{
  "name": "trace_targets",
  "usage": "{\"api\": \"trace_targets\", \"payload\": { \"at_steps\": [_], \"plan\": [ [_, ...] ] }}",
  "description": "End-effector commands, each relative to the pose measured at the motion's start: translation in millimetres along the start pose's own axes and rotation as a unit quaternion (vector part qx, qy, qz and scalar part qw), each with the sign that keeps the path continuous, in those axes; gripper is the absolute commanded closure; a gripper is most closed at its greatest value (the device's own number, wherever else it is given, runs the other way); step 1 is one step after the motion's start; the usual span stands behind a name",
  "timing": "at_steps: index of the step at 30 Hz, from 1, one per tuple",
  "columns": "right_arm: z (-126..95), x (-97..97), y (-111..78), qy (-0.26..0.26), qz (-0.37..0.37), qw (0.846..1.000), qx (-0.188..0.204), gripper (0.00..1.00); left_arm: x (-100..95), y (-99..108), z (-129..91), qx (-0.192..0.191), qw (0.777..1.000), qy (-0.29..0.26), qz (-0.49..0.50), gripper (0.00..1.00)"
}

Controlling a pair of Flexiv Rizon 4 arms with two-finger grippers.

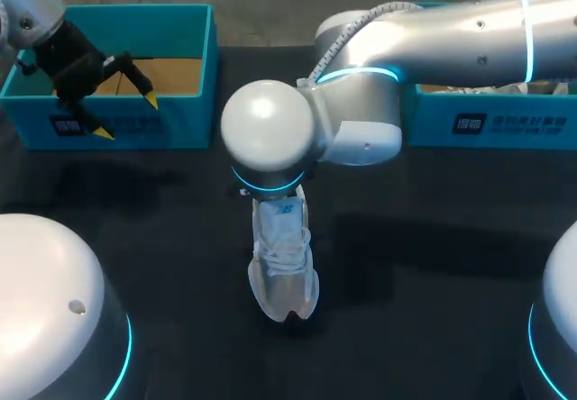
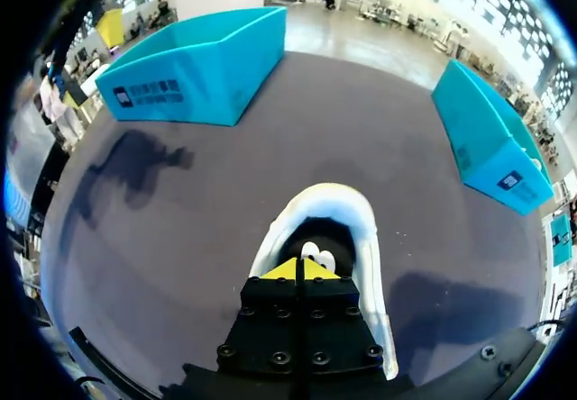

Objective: Take the shoe out of the shoebox, open the shoe tongue, remove and reinsert the insole, then place the shoe into the shoebox

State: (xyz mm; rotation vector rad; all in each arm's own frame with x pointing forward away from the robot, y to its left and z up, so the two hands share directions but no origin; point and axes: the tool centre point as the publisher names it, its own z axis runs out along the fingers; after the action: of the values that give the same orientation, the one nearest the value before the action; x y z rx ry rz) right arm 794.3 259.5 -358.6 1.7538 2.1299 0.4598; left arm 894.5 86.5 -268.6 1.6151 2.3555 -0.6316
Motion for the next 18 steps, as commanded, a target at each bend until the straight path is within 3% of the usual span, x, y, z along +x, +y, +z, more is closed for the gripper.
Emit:
{"api": "trace_targets", "payload": {
  "at_steps": [1, 10, 15, 18],
  "plan": [
    [10.0, 3.1, 2.9, 0.008, 0.000, 1.000, 0.010, 1.00, 0.0, -0.9, -0.4, -0.001, 1.000, 0.001, 0.000, 0.00],
    [17.5, 14.6, -3.4, 0.023, 0.006, 0.999, 0.027, 1.00, 0.0, -0.9, -0.4, -0.001, 1.000, 0.001, 0.000, 0.00],
    [35.7, 21.0, -13.2, 0.008, 0.008, 0.998, 0.058, 1.00, 0.0, -0.9, -0.4, -0.001, 1.000, 0.001, 0.000, 0.00],
    [40.3, 22.0, -16.9, 0.018, 0.013, 0.998, 0.057, 1.00, 0.0, -0.9, -0.4, -0.001, 1.000, 0.001, 0.000, 0.00]
  ]
}}
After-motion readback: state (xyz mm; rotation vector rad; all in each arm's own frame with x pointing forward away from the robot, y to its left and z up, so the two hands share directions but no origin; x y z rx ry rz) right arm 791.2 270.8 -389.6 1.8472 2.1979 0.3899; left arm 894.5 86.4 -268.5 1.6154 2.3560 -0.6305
